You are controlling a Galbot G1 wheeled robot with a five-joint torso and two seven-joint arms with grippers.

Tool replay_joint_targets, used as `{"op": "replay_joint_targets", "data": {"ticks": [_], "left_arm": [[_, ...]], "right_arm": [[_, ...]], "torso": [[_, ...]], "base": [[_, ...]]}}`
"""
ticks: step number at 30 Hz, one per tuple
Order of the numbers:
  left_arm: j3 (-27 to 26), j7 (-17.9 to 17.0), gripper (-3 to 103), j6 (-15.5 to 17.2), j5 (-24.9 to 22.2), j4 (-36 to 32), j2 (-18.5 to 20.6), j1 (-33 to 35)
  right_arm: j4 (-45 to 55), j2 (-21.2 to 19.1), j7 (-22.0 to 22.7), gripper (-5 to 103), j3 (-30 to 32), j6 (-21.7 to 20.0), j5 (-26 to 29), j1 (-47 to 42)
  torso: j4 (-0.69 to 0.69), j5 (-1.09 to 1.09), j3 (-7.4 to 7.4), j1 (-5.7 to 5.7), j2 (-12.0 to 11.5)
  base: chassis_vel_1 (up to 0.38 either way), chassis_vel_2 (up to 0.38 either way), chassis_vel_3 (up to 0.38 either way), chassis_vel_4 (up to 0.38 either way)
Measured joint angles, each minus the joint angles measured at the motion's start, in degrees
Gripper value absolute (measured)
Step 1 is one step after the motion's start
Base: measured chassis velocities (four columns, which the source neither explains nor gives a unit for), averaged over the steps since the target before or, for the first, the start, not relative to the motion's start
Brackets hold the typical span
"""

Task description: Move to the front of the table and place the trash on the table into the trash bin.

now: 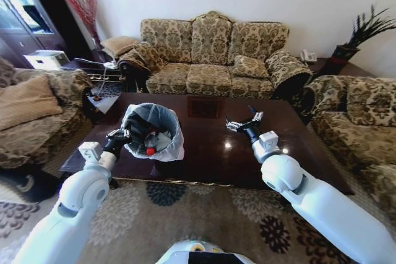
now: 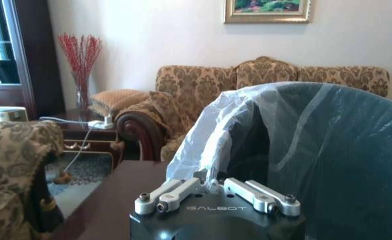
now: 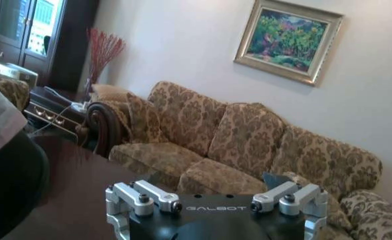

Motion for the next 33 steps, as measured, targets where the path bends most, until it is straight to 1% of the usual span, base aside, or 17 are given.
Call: {"op": "replay_joint_targets", "data": {"ticks": [3, 5, 7, 11, 13, 15, 19, 20, 21, 22, 24, 26, 28, 29, 31, 32, 33], "left_arm": [[0.2, 0.0, 1, 0.0, 0.0, -0.1, 0.2, -0.1], [0.2, -0.1, 1, 0.0, -0.1, -0.1, 0.3, -0.2], [0.2, -0.2, 1, 0.0, -0.1, -0.1, 0.4, -0.2], [-0.2, -0.3, 1, 0.0, -0.2, -0.2, 0.6, -0.1], [-0.2, -0.3, 1, 0.0, -0.2, -0.2, 0.7, -0.1], [-0.3, -0.3, 1, 0.0, -0.3, -0.3, 0.6, -0.2], [-0.7, -0.8, 1, 0.9, -0.4, -1.1, 0.2, 0.4], [-1.3, -1.5, 1, 2.3, -0.9, -2.1, -0.3, 1.1], [-1.3, -1.5, 1, 2.3, -0.9, -2.1, -0.3, 1.1], [-1.7, -2.1, 1, 3.6, -1.3, -3.1, -0.7, 1.8], [-3.3, -3.4, 1, 6.4, -1.6, -5.3, -1.8, 4.4], [-4.2, -3.7, 1, 7.2, -1.6, -6.1, -2.2, 6.0], [-7.1, -3.7, 1, 8.2, -1.5, -8.1, -3.4, 10.9], [-7.1, -3.7, 1, 8.2, -1.5, -8.1, -3.4, 10.9], [-10.6, -3.7, 1, 8.6, -1.5, -10.2, -4.9, 15.7], [-10.6, -3.7, 1, 8.6, -1.5, -10.2, -4.9, 15.7], [-13.0, -3.7, 1, 8.8, -1.5, -11.0, -6.2, 18.8]], "right_arm": [[-0.6, 0.0, -0.1, 100, 0.4, -0.1, 0.1, 0.2], [-0.9, 0.0, -0.3, 100, 0.6, -0.1, 0.2, 0.3], [-1.0, 0.1, -0.4, 100, 0.7, -0.1, 0.3, 0.3], [-1.4, 0.2, -1.2, 100, 0.7, 1.3, 0.6, 0.2], [-1.5, 0.2, -1.2, 100, 0.6, 1.5, 0.7, 0.2], [-1.8, 0.2, -1.2, 100, 0.6, 1.8, 0.9, 0.4], [-2.1, 0.1, -1.2, 100, 0.6, 1.9, 1.0, 0.6], [-2.2, 0.1, -1.2, 100, 0.6, 1.9, 1.0, 0.6], [-2.2, 0.1, -1.2, 100, 0.6, 1.9, 1.0, 0.6], [-2.4, 0.1, -1.2, 100, 0.6, 2.0, 1.0, 0.7], [-2.6, 0.2, -1.2, 100, 0.9, 2.1, 1.0, 0.7], [-2.7, 0.3, -1.2, 100, 1.2, 2.2, 0.9, 0.7], [-2.9, 0.6, -1.2, 100, 2.2, 2.3, 0.9, 0.4], [-2.9, 0.6, -1.2, 100, 2.2, 2.3, 0.9, 0.4], [-3.2, 1.1, -1.5, 100, 3.1, 2.5, 0.8, -0.1], [-3.2, 1.1, -1.5, 100, 3.1, 2.5, 0.8, -0.1], [-3.6, 1.5, -1.6, 100, 3.7, 2.8, 0.5, -0.4]], "torso": [[0.0, -0.04, 0.0, 0.01, 0.0], [0.04, 0.03, 0.02, 0.02, 0.0], [0.0, -0.03, 0.01, 0.02, 0.0], [0.04, -0.04, 0.0, -0.02, 0.0], [0.05, 0.0, 0.0, -0.02, 0.0], [0.05, -0.08, -0.04, -0.07, 0.0], [0.04, -0.07, -0.01, -0.02, 0.0], [0.03, 0.03, 0.02, 0.03, 0.0], [0.03, 0.03, 0.02, 0.03, 0.0], [0.01, 0.09, 0.04, 0.06, 0.0], [-0.04, 0.03, 0.03, 0.08, 0.0], [-0.07, 0.0, 0.03, 0.07, 0.0], [-0.05, 0.01, 0.02, 0.04, 0.0], [-0.05, 0.01, 0.02, 0.04, 0.0], [0.05, -0.04, 0.0, -0.01, 0.0], [0.05, -0.04, 0.0, -0.01, 0.0], [0.08, -0.05, -0.02, -0.04, 0.0]], "base": [[0.484, 0.188, -0.505, -0.218], [0.523, 0.188, -0.527, -0.208], [0.518, 0.19, -0.524, -0.2], [0.493, 0.177, -0.492, -0.161], [0.455, 0.157, -0.46, -0.147], [0.263, 0.109, -0.236, -0.094], [0.075, 0.047, 0.002, -0.021], [-0.033, 0.056, 0.079, -0.003], [-0.033, 0.056, 0.079, -0.003], [-0.131, 0.003, 0.079, -0.003], [-0.16, -0.023, 0.085, 0.011], [-0.19, -0.063, 0.076, 0.009], [-0.067, -0.017, 0.003, -0.011], [0.0, 0.0, 0.0, 0.0], [0.0, 0.0, 0.0, 0.0], [0.0, 0.0, 0.0, 0.0], [0.053, 0.036, -0.028, 0.028]]}}
